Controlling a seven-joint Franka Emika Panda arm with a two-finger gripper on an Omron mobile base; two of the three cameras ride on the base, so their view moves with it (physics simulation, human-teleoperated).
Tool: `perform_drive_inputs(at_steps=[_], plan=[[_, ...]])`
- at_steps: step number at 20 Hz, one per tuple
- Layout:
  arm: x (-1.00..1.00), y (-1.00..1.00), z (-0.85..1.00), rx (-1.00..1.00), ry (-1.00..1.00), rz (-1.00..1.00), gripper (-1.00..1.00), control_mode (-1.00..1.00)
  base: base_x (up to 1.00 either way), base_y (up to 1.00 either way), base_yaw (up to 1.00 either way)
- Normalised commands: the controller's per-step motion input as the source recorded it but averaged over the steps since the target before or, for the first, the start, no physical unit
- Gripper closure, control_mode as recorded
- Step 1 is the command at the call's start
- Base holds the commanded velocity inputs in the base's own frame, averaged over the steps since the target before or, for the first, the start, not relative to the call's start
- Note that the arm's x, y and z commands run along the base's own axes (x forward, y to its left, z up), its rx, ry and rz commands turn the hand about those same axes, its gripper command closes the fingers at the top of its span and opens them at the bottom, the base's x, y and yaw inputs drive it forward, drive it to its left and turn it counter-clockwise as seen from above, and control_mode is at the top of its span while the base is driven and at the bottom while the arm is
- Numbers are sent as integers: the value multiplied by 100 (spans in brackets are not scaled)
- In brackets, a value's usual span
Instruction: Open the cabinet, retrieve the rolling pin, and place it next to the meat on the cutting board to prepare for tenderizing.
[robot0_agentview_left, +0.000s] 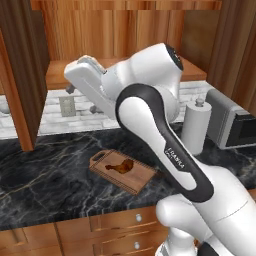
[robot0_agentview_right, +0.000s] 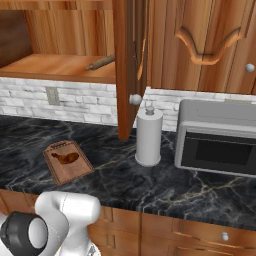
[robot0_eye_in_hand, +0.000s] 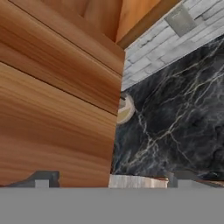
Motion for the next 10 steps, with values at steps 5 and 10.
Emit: perform_drive_inputs(at_steps=[5, 10], plan=[[0, -63, 1, -27, -21, -22, -100, -100, 0, 0, 0], [0, -54, 1, -28, -17, -32, -100, -100, 0, 0, 0]])
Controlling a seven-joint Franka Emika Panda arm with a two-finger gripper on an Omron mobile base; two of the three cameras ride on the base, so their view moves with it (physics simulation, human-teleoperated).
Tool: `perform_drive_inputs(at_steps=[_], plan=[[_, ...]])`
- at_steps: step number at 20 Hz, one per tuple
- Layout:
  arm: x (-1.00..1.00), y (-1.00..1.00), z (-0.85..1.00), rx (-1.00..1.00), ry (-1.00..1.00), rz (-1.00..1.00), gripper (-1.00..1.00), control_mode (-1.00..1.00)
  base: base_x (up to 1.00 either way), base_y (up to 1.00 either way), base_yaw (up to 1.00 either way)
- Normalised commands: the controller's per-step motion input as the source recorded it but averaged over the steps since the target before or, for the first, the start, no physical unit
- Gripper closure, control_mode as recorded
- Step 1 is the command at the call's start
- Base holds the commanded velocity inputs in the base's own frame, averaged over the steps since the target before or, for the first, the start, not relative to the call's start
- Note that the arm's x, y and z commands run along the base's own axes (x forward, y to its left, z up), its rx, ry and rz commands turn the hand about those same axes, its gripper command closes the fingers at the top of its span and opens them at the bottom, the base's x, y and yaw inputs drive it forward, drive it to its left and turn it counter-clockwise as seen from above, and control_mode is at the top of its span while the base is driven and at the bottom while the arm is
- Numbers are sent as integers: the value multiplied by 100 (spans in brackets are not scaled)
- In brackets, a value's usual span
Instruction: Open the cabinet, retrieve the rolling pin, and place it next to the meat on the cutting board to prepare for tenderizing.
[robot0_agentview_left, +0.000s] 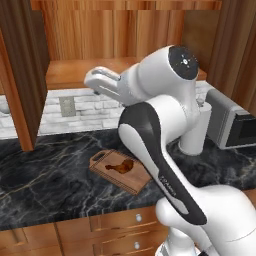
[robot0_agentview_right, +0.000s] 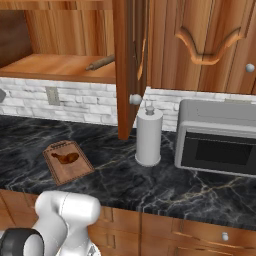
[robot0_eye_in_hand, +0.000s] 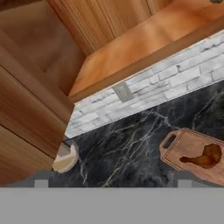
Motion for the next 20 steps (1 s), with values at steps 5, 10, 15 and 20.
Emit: perform_drive_inputs(at_steps=[5, 10, 15, 20], plan=[[14, -52, 28, -24, -4, -25, -100, -100, 0, 0, 0], [30, -52, 53, -19, 0, -16, -100, -100, 0, 0, 0], [35, -61, 33, -19, 0, -10, -100, -100, 0, 0, 0], [31, -71, -11, -10, -2, -6, -100, -100, 0, 0, 0]])
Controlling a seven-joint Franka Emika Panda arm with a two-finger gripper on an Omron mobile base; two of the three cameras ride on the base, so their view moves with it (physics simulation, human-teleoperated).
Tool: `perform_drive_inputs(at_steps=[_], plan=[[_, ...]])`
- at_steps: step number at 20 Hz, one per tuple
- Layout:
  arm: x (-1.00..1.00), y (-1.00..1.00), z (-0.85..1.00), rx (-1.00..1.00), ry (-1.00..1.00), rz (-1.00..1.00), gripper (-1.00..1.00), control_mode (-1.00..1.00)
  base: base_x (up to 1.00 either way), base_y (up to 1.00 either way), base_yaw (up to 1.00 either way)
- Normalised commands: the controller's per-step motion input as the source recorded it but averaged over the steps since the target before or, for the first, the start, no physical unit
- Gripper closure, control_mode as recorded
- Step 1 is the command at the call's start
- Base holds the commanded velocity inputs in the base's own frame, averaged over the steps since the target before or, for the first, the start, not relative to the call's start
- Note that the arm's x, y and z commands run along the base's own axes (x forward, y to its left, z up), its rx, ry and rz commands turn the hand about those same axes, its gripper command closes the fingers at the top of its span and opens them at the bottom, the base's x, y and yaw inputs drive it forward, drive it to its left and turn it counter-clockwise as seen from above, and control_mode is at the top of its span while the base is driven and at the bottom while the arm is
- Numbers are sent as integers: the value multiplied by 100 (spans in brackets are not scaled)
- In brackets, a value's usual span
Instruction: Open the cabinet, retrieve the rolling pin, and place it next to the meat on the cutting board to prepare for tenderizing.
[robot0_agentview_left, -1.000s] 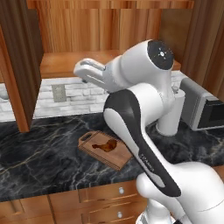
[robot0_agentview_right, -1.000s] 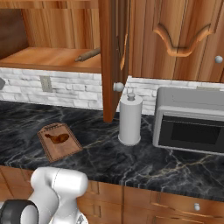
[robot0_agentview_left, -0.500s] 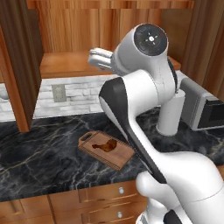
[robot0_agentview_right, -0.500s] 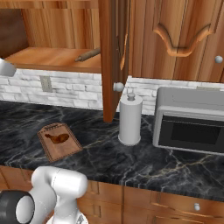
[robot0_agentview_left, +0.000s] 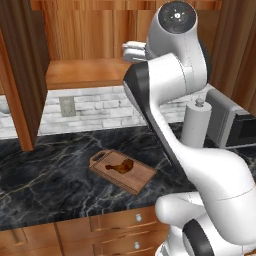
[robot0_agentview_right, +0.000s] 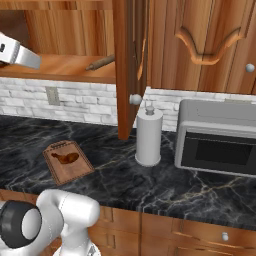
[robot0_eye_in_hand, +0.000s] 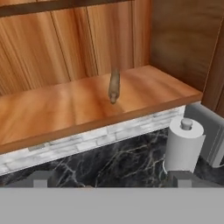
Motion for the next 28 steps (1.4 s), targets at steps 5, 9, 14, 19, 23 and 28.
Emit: perform_drive_inputs(at_steps=[5, 9, 14, 19, 23, 28], plan=[[38, -62, -28, -4, -6, -1, -100, -100, 0, 0, 0], [48, -40, -24, -3, -7, 0, -100, -100, 0, 0, 0], [55, -16, -21, -1, -6, -2, -100, -100, 0, 0, 0], [63, -3, -2, 0, 0, -5, -100, -100, 0, 0, 0], [61, 0, 0, 0, 2, -4, -100, -100, 0, 0, 0], [54, 0, 0, 0, 11, -5, -100, -100, 0, 0, 0]])
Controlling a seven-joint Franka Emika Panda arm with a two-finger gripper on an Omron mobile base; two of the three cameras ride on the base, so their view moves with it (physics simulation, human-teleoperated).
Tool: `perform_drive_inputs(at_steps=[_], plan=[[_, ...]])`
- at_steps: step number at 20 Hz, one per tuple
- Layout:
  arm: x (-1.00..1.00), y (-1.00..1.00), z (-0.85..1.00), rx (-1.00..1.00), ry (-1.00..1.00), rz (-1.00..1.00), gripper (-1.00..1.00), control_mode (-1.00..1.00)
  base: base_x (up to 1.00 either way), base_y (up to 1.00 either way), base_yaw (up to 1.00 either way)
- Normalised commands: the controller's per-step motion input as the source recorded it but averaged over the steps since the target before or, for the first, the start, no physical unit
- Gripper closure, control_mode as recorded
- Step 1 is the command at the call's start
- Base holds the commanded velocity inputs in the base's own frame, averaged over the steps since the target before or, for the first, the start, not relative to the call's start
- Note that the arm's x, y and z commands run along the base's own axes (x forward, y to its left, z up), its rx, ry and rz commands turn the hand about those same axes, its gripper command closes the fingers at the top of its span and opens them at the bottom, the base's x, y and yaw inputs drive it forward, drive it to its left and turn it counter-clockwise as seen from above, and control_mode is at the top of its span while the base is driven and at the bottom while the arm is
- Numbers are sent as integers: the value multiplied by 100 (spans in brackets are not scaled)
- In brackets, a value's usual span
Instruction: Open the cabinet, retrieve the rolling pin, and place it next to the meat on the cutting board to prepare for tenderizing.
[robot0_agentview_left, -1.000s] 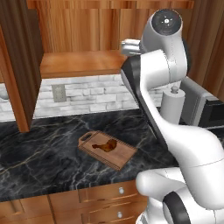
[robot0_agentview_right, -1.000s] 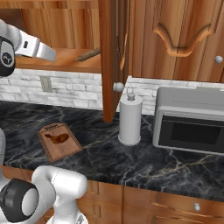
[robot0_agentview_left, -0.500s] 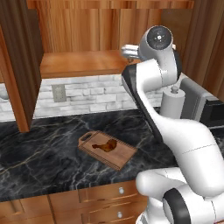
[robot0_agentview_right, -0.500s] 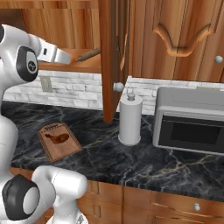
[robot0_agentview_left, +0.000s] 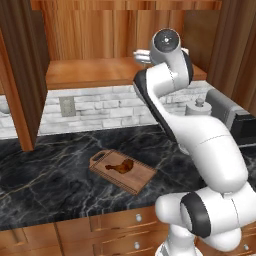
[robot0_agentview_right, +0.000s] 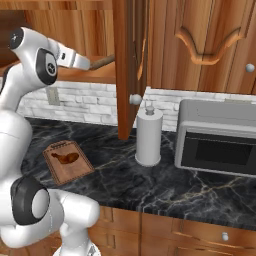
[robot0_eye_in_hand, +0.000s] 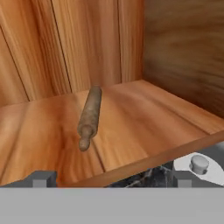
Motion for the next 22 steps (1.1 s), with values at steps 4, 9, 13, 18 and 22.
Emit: perform_drive_inputs(at_steps=[4, 9, 13, 18, 22], plan=[[54, 0, 0, 0, 16, 0, -100, -100, 0, 0, 0], [49, 0, -1, 0, 6, 0, -100, -100, 0, 0, 0], [31, 0, -11, 0, -2, 0, -100, -100, 0, 0, 0], [18, 0, -19, 0, -10, 0, -100, -100, 0, 0, 0], [24, 0, -19, 0, -8, 0, -100, -100, 0, 0, 0]])
